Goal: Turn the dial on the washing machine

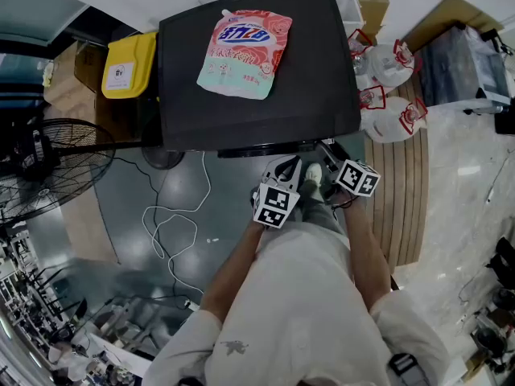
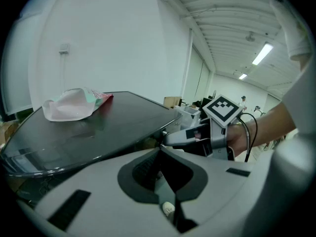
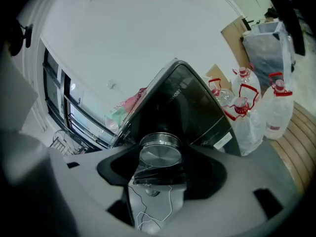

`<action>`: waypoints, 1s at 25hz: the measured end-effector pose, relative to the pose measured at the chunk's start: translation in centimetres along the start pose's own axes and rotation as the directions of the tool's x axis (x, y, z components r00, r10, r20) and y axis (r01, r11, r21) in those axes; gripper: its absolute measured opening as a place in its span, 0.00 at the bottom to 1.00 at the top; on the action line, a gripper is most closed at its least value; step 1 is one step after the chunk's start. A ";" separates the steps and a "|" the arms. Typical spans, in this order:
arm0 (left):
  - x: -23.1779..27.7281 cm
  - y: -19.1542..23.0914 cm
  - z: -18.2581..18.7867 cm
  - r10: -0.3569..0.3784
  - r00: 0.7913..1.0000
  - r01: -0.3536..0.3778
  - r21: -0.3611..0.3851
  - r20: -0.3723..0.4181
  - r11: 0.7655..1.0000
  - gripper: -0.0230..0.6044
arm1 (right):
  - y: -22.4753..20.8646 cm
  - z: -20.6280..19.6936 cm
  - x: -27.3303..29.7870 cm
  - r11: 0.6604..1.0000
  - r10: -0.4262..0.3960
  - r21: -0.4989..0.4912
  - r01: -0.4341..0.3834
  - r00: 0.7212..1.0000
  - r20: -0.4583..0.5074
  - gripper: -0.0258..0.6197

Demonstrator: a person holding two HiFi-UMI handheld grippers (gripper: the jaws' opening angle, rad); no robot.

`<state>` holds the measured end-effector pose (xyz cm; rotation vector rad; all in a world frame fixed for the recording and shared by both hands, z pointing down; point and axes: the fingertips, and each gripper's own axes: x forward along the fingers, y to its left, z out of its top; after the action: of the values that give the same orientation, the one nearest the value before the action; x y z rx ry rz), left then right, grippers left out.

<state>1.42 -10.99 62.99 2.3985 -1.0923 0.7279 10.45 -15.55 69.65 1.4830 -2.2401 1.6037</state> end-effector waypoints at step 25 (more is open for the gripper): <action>-0.2 -0.5 -0.5 0.003 1.000 -0.003 0.001 -0.002 1.000 0.06 | -0.1 0.4 -0.3 1.000 -0.011 -0.026 0.012 1.000 0.023 0.53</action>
<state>1.52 -10.30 63.16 2.3967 -1.0952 0.7320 10.87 -15.65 69.39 1.5126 -2.2512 1.5563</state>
